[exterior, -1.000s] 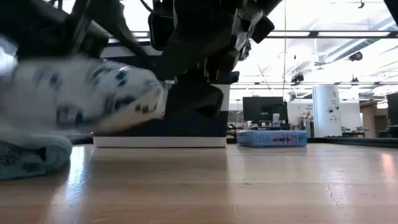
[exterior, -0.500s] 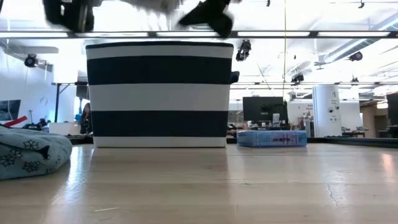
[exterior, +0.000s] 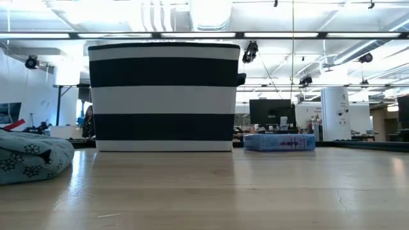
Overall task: Pick & place medical supplies in basket/bin
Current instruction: Put the white mailer bag into the blue bin, then adjust the blue bin
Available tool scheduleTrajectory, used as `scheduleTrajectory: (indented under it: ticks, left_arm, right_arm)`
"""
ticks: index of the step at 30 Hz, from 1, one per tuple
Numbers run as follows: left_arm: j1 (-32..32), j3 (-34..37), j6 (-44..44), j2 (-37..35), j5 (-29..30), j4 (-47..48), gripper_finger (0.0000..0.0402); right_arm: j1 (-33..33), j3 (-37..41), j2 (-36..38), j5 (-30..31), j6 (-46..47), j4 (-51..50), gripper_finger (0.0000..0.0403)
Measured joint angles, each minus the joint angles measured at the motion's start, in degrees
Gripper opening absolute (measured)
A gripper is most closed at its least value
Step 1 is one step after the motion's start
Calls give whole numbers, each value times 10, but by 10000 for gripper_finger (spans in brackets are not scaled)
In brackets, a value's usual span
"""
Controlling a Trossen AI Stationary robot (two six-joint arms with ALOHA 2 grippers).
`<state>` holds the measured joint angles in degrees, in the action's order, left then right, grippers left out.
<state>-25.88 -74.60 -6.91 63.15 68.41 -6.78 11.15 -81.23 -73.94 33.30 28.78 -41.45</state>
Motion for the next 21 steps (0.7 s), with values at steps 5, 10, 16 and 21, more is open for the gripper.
scheduleTrajectory:
  ticks: [5, 10, 16, 21]
  left_arm:
    - [126, -106, -5, -23, -72, 227, 184]
    - [327, -176, -147, -2, -258, 466, 207]
    - [523, -163, -152, 63, -523, 489, 257]
    - [581, -162, -99, 119, -545, 492, 288]
  right_arm:
    - [-26, 26, 4, 18, 38, -3, 210]
    - [-58, 46, -14, 0, 83, -56, 210]
    - [-101, 56, -23, -1, 116, -79, 210]
    - [-143, 56, -15, -1, 159, -118, 210]
